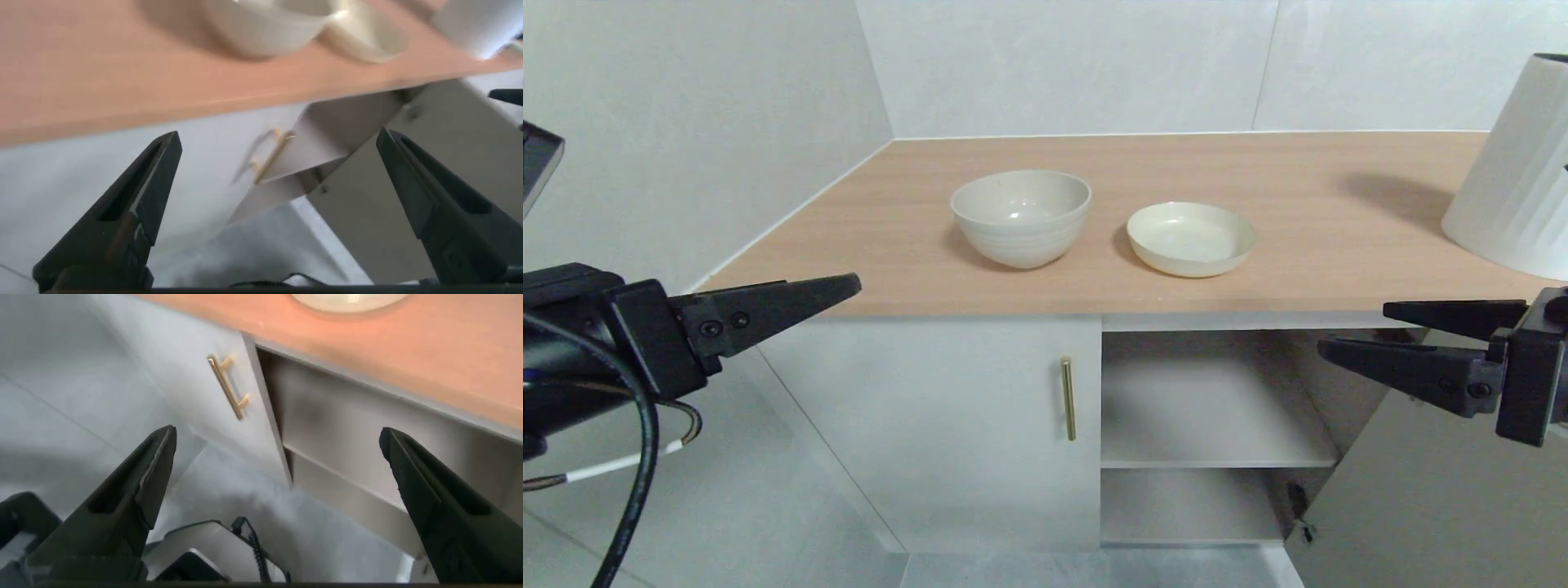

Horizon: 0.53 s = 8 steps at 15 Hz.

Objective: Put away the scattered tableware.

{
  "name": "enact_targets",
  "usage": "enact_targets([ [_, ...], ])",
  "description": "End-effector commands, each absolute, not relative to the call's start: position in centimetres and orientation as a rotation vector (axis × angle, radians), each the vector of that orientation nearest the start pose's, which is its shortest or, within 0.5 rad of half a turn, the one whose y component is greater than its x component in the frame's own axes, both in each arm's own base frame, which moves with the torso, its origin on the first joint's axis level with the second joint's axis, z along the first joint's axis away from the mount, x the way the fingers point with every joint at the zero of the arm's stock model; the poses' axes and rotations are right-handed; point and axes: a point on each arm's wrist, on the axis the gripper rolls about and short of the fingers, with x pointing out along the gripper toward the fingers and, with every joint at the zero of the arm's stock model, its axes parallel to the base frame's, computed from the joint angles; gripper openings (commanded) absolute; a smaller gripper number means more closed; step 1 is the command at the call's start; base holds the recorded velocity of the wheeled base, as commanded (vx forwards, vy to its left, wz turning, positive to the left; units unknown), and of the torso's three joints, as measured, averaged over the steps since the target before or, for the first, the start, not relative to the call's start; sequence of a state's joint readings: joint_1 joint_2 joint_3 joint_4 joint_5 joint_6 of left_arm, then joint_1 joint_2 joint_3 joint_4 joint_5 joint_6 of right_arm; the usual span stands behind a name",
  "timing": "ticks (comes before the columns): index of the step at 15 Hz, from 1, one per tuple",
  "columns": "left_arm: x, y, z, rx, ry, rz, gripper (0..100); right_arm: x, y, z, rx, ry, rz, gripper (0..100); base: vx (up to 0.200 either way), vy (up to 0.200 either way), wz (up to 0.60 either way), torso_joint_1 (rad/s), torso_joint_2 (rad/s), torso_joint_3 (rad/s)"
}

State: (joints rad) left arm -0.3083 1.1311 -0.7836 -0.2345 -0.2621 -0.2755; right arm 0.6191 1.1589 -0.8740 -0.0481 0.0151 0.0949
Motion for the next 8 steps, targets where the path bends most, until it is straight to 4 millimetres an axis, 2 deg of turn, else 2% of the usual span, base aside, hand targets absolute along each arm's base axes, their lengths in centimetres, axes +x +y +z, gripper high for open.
enact_targets([
  [1, 15.61, -5.59, 27.03, -0.266, 0.199, -0.551, 100, 13.91, 9.97, 27.27, 0.017, 0.268, 0.620, 100, 0.000, 0.000, 0.00, 0.110, -0.50, -0.242],
  [5, 16.00, -5.72, 26.79, -0.265, 0.214, -0.555, 100, 14.32, 10.19, 26.99, 0.014, 0.283, 0.615, 100, 0.000, 0.000, 0.00, 0.322, -0.47, -0.259],
  [8, 16.37, -6.38, 26.61, -0.263, 0.230, -0.591, 100, 14.90, 10.29, 26.80, 0.013, 0.287, 0.598, 100, 0.000, 0.000, 0.00, 0.199, -0.40, -0.212],
])
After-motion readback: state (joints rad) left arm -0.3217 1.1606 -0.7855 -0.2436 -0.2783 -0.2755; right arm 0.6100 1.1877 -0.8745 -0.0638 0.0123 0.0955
